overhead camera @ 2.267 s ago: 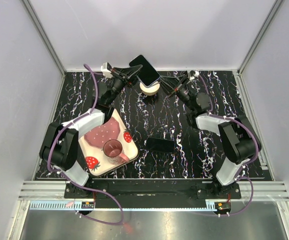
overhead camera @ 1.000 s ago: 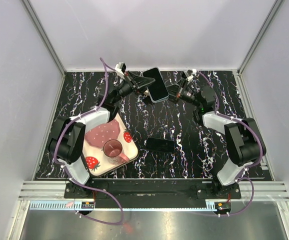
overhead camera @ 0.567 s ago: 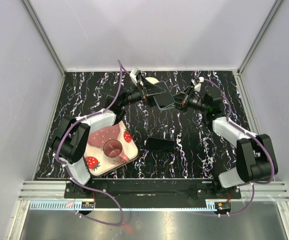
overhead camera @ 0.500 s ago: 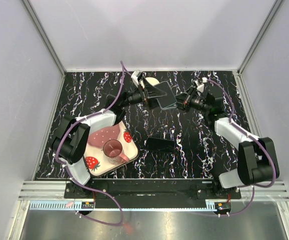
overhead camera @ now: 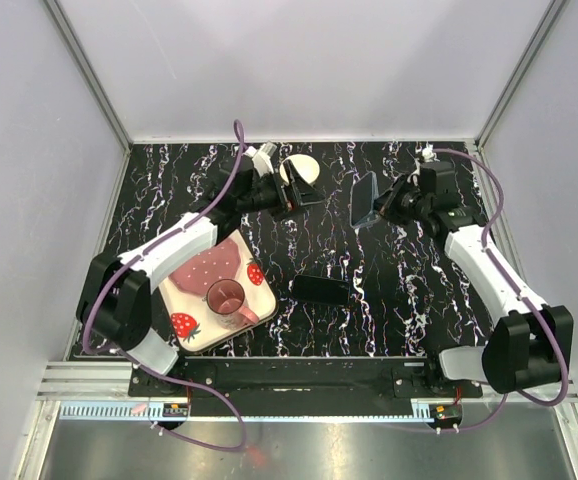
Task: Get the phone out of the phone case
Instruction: Remove the phone case from the phone.
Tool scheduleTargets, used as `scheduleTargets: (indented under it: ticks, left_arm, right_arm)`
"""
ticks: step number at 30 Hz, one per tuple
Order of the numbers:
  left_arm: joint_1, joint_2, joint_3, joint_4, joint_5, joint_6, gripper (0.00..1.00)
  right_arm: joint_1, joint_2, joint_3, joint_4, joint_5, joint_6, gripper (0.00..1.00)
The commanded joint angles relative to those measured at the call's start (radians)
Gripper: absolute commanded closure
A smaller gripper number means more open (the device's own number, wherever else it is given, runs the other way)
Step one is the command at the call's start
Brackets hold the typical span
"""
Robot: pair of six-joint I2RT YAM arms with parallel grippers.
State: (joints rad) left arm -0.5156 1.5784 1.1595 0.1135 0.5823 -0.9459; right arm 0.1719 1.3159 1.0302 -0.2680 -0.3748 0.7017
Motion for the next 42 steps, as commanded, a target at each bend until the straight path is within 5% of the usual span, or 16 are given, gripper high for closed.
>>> scheduleTargets:
  ticks: [1,7,15,22,33,36,42]
  left_arm:
    - [-0.018,0.006,0.043,-0.143,-0.147,0.081,0.01]
    - [-0.087,0.140,0.186,-0.408,-0.251,0.195,0.01]
    - [-0.170,0.127,0.079,-0.284,-0.271,0.251,0.01]
    - [-0.181,0.278,0.250,-0.440,-0.220,0.208,0.06]
    - [-0.225,0.440,0.367,-0.393,-0.200,0.075,0.10]
    - [-0.236,0.465,0.393,-0.387,-0.206,0.091,0.14]
    - [-0.254,0.505,0.437,-0.411,-0.199,0.139,0.18]
  right_arm:
    - [0.106,-0.011,0.102,-0.227,0.328,-0.237,1.00]
    - [0.181,0.074,0.056,-0.244,0.430,-0.271,1.00]
    - [0.219,0.170,-0.010,-0.226,0.467,-0.298,1.00]
    - [0.242,0.183,-0.122,-0.102,0.465,-0.307,1.00]
    - [0.242,0.187,-0.236,0.018,0.389,-0.283,0.90]
    - [0.242,0.201,-0.242,0.039,0.378,-0.277,1.00]
    - [0.244,0.246,-0.251,0.121,0.269,-0.268,1.00]
